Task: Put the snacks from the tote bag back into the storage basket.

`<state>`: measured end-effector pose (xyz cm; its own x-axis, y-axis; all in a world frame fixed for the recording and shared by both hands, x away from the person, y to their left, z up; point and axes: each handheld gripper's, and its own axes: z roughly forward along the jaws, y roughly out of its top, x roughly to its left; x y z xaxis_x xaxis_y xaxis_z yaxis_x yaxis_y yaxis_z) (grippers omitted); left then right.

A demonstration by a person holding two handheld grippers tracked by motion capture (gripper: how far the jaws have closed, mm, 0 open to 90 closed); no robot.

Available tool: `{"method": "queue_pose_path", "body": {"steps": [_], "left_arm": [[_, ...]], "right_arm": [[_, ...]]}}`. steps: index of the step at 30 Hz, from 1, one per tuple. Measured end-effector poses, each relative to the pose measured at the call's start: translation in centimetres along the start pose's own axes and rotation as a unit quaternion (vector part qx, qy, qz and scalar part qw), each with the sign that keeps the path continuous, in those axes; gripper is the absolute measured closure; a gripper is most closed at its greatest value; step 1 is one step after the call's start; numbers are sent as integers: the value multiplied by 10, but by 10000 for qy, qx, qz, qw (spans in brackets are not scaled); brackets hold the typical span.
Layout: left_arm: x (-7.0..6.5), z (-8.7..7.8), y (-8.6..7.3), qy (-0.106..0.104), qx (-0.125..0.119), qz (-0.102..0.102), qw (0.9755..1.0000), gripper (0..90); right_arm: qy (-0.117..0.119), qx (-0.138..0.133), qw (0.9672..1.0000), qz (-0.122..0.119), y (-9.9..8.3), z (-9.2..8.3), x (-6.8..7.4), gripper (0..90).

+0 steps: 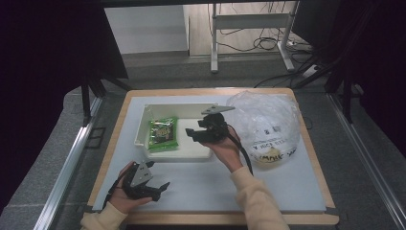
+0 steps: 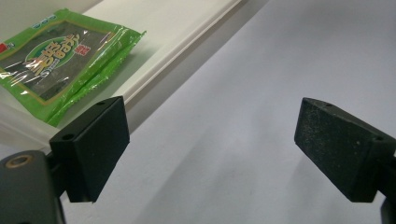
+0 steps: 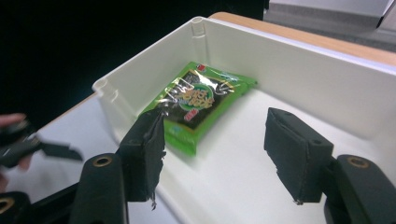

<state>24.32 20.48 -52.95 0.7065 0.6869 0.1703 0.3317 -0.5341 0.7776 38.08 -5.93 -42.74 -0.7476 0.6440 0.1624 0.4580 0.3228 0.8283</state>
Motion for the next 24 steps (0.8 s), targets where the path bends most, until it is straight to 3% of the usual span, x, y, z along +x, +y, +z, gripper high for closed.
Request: {"method": "queue_pose_path", "body": {"steps": [7,13,19,24], "left_arm": [[1,3,-1,125,95,-49,9999,100],[0,6,-2,250,180,-134,9994,100],[-1,7,-2,384,153,-247,9988,100],[1,6,-3,460,152,-301,9984,101]], "right_arm": [[86,-112,9999,-39,-34,-54,-10,378],[-35,-140,9996,-241,-73,-88,-12,367],[-190,-167,9993,-275,-102,-112,-23,355],[-207,-72,9996,-192,-131,-116,-31,352]]}}
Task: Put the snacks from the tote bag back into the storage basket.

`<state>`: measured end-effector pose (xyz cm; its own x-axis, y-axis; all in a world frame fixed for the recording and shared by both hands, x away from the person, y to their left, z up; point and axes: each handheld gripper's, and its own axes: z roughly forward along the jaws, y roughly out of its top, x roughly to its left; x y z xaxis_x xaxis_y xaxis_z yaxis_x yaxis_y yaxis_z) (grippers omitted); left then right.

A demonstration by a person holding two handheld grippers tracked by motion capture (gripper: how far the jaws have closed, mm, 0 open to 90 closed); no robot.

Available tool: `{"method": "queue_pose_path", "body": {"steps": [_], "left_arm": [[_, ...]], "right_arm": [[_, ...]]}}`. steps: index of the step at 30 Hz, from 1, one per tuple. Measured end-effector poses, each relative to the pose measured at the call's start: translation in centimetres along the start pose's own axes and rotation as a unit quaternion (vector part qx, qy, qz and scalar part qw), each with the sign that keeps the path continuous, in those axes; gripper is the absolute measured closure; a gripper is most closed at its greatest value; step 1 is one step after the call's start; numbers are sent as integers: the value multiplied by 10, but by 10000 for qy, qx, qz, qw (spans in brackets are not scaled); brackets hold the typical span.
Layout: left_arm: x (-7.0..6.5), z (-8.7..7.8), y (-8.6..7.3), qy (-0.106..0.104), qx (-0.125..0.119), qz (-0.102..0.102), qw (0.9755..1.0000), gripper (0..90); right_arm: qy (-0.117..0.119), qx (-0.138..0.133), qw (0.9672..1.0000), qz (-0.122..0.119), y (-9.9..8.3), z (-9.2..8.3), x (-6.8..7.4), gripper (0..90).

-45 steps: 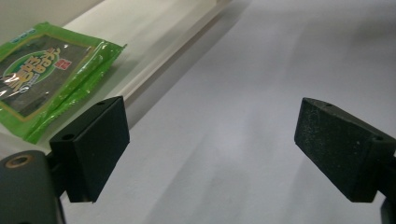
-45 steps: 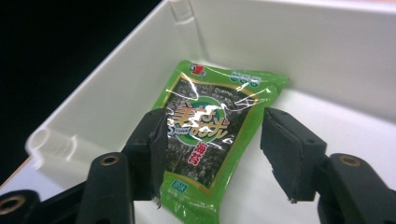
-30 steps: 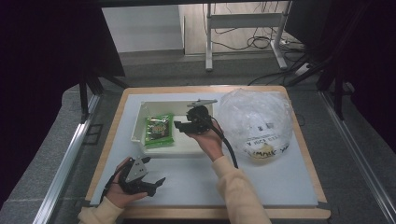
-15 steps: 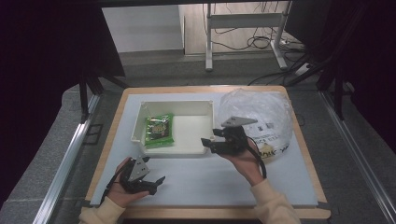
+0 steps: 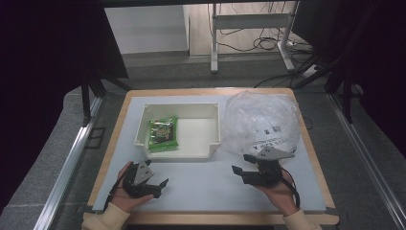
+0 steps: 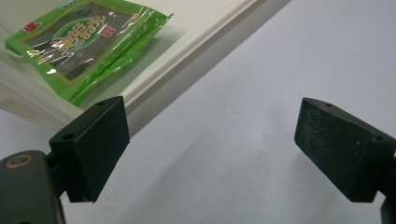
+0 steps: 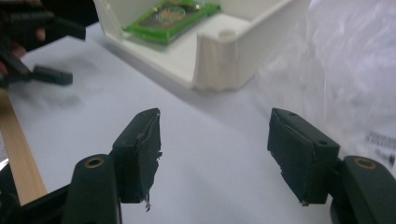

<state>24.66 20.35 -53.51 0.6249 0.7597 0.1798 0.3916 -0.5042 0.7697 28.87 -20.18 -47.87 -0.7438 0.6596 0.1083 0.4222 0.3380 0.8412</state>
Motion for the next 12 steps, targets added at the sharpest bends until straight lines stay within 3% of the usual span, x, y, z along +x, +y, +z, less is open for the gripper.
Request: {"method": "queue_pose_path", "body": {"steps": [6,12], "left_arm": [[0,-1,0,-48,-33,36,10000,100],[0,-3,-1,-98,-66,77,9999,100]], "right_arm": [[-82,27,10000,9,-8,6,1,345],[-128,17,9998,-131,-10,12,6,336]]}}
